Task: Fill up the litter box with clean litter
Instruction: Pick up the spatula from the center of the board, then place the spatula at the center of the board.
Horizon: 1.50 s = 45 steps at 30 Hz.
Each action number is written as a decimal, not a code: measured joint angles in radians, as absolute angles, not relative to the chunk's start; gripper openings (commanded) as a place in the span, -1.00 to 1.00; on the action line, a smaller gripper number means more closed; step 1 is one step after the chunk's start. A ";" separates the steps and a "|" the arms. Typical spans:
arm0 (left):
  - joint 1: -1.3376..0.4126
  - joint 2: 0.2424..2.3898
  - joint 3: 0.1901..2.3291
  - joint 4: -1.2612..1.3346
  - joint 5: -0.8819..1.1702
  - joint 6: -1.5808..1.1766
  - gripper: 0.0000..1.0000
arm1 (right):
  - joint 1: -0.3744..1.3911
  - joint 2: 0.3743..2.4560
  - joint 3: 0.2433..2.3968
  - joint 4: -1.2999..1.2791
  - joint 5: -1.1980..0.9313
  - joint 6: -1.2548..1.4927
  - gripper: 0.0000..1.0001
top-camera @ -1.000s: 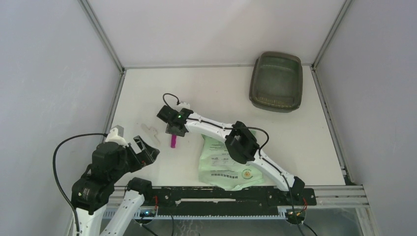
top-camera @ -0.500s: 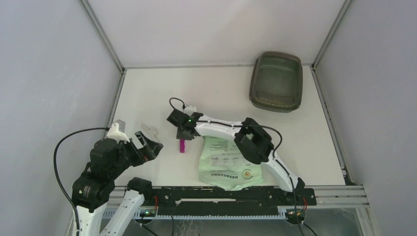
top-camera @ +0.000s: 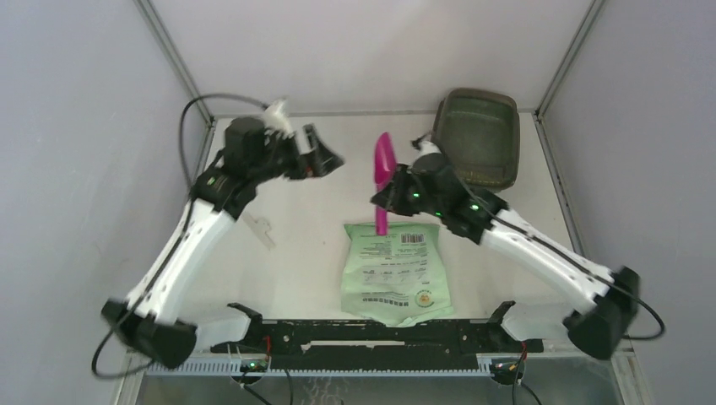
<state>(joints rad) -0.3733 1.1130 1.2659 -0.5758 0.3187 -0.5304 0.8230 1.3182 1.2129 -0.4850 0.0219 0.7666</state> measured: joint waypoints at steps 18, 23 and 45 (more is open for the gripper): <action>-0.654 2.305 2.234 -0.187 0.615 -0.557 1.00 | 0.312 0.774 0.790 -0.772 -0.046 0.691 -1.00; -0.647 2.513 2.389 0.178 0.713 -0.994 1.00 | 0.239 0.766 0.780 -0.775 -0.095 0.654 -1.00; -0.609 1.567 1.607 -0.406 0.182 -0.511 0.99 | 0.188 1.134 0.688 -0.614 0.154 0.611 -0.85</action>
